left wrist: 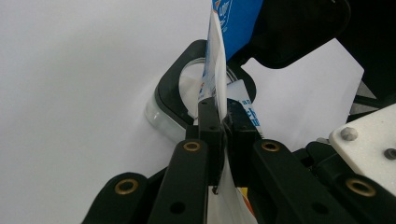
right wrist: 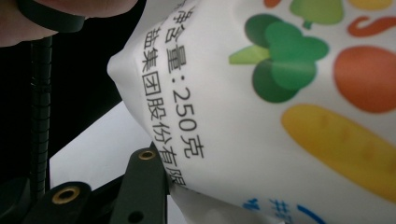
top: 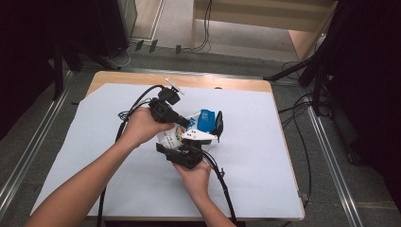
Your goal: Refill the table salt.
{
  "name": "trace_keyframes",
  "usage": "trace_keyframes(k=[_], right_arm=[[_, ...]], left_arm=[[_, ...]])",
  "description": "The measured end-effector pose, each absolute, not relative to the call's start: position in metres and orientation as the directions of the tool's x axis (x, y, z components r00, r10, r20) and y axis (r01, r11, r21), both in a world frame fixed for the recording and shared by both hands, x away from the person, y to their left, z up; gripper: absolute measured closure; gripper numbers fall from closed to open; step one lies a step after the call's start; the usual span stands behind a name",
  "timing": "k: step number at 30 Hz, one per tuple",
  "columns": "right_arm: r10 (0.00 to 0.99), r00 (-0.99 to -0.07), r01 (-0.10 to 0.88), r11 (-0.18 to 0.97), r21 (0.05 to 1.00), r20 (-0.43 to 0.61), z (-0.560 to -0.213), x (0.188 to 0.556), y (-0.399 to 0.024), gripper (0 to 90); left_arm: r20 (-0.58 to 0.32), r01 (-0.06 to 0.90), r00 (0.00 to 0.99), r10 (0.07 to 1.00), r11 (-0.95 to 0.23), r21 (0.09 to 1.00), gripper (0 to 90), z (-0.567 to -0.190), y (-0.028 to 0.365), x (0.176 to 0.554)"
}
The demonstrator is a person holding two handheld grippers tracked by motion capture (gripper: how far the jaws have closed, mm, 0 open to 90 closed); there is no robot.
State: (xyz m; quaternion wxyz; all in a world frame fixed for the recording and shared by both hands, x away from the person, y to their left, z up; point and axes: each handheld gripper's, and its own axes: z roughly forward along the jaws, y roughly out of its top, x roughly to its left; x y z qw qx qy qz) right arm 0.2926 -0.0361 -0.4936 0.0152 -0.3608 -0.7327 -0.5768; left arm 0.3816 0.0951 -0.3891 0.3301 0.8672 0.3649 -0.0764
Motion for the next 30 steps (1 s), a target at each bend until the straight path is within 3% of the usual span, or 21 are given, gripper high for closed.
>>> trace_keyframes(k=[14,30], right_arm=[[0.492,-0.742,0.548,0.054,0.834,0.456,-0.4921,0.2941,-0.0356,65.0],[0.498,-0.758,0.539,0.111,0.835,0.423,-0.4898,0.2949,-0.0399,64.0]], left_arm=[[-0.369,0.68,0.722,0.585,-0.505,0.531,88.4,-0.3877,0.0966,0.3813],[-0.368,0.682,0.722,0.586,-0.509,0.526,88.7,-0.3889,0.0946,0.3815]])
